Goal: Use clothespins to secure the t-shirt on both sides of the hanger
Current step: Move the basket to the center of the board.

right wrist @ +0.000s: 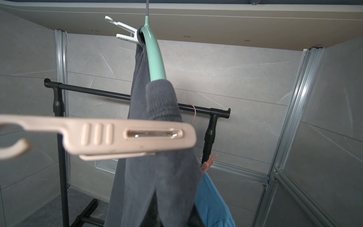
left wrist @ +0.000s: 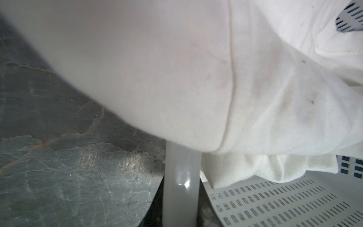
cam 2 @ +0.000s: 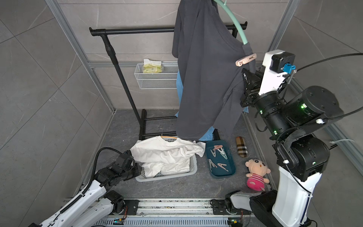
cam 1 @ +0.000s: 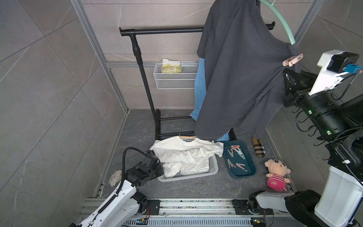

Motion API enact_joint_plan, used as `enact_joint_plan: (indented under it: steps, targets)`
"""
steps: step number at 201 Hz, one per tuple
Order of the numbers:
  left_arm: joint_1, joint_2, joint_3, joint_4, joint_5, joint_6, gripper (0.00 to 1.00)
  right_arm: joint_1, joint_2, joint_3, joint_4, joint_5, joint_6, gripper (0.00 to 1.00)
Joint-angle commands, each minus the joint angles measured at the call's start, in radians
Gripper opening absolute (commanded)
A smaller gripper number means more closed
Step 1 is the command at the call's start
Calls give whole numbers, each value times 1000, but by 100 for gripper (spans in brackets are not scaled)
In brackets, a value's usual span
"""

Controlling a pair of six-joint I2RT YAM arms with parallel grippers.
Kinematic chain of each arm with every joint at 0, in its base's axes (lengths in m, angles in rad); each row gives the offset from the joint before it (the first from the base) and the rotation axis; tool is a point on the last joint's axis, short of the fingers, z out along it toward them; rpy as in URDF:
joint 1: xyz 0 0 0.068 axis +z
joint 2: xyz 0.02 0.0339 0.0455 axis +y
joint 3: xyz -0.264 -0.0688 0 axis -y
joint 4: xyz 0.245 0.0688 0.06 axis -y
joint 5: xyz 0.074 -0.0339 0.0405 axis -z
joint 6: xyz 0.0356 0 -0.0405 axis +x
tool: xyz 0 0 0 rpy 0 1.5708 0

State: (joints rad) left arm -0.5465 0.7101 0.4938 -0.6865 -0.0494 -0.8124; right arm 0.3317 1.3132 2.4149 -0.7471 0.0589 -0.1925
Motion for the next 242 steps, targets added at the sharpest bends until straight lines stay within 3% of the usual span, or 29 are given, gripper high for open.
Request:
enact_joint_plan:
  steps: [1,32,114,242]
  targets:
    - [-70,-32,-8,-73,-66,-51,3,-2,12,54,224,-21,-9,0]
    - [-136,-32,-7,-87,-75,-55,0,-1,34,68,217,-71,-12,0]
    - [-210,-82,-27,-72,-40,-63,0,-2,-71,-215,279,-108,4,0]
    - [-214,-87,-29,-74,-124,-67,0,-2,-185,-405,261,-125,68,0]
